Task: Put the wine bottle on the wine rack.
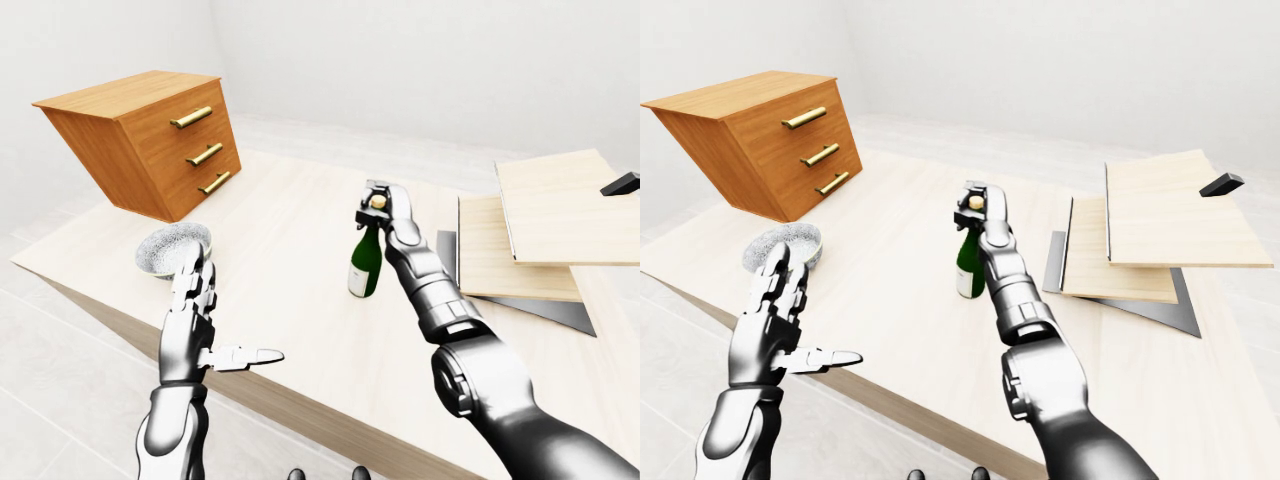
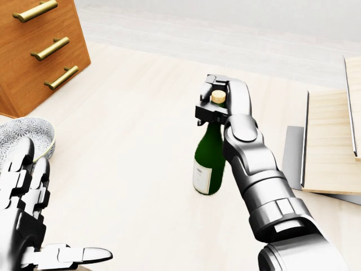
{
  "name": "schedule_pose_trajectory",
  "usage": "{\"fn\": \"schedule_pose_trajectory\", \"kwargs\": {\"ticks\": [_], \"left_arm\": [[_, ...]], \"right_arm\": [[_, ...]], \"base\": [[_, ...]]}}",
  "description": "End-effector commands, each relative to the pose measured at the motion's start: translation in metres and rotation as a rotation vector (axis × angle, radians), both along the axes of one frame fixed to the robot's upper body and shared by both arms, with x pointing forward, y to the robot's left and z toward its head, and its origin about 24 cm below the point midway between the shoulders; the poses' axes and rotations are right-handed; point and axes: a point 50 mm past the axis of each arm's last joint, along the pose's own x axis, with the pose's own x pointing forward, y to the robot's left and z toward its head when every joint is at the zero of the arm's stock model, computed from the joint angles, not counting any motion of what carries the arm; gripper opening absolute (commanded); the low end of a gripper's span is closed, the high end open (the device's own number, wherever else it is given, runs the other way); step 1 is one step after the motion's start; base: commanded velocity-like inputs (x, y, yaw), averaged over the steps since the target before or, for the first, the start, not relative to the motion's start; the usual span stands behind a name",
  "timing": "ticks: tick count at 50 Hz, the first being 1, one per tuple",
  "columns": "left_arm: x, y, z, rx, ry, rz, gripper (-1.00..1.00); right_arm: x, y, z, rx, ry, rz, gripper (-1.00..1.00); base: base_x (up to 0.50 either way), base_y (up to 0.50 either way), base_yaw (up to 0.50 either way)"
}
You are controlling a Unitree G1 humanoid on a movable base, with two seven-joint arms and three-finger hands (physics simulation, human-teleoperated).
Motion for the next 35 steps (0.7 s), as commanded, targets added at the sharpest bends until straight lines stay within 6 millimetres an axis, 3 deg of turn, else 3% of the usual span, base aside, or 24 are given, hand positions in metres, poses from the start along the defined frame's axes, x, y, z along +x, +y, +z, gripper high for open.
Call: {"fn": "schedule_pose_trajectory", "kwargs": {"ticks": [1, 28, 35], "left_arm": [[-0.001, 0.000, 0.003, 0.001, -0.013, 0.003, 1.00], [0.002, 0.002, 0.011, -0.001, -0.050, 0.009, 1.00], [0.001, 0.003, 0.011, -0.007, -0.051, 0.011, 1.00]], "right_arm": [[0.002, -0.007, 0.021, 0.007, -0.062, -0.014, -1.00], [0.002, -0.040, 0.106, 0.158, -0.342, -0.035, -1.00], [0.002, -0.052, 0.118, 0.212, -0.372, -0.026, -1.00]], "base": [[0.00, 0.00, 0.00], [0.00, 0.00, 0.00], [0.00, 0.00, 0.00]]}}
